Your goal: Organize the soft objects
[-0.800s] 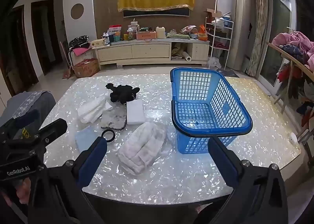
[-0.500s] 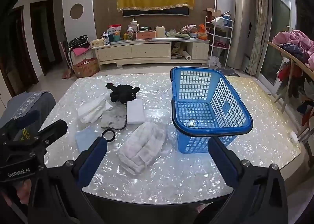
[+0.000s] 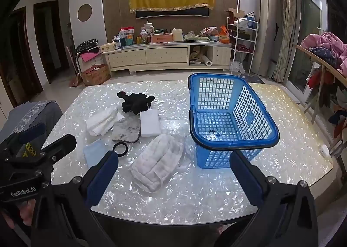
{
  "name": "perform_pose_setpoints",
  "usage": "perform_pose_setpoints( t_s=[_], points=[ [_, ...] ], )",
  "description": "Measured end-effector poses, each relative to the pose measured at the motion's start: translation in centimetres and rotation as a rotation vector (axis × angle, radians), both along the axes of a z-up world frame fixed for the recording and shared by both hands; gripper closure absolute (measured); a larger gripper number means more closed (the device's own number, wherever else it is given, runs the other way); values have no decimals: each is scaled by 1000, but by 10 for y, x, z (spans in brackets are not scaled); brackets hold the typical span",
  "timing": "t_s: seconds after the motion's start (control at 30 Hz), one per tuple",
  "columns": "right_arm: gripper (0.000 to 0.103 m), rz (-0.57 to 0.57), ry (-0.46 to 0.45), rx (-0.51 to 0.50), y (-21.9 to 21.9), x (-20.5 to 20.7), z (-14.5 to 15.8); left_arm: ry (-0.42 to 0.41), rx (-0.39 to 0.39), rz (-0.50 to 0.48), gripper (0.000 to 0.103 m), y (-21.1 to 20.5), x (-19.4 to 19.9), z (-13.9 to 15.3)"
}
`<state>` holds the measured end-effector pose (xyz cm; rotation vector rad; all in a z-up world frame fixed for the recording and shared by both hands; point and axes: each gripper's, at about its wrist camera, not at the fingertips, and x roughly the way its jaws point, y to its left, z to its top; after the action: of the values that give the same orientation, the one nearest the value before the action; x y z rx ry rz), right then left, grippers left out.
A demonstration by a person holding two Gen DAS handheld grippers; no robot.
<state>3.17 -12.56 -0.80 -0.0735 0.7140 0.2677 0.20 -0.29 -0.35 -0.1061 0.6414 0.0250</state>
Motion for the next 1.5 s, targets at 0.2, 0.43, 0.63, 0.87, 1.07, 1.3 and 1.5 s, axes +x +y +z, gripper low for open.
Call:
perform_pose_setpoints(
  t_s=[0.2, 0.43, 0.63, 0.87, 1.07, 1.3, 1.5],
  points=[
    [0, 0, 4, 1, -1, 0, -3, 0, 2, 0, 0, -1, -1, 1],
    [0, 3, 8, 0, -1, -2, -4, 2, -1, -1, 0, -1, -1, 1],
    [0, 2, 9, 1, -1, -2, -4, 3, 1, -2, 0, -1, -1, 1],
    [0, 2, 12, 2, 0, -3, -3, 5, 1, -2, 0, -1, -1, 1],
    [0, 2, 15, 4, 0, -3, -3, 4, -1, -2, 0, -1, 0, 0],
    [0, 2, 16, 4, 0, -3, -3, 5, -1, -1, 0, -1, 0, 0],
    [0, 2, 18, 4, 0, -3, -3, 3, 2, -1, 0, -3, -1, -2]
  ],
)
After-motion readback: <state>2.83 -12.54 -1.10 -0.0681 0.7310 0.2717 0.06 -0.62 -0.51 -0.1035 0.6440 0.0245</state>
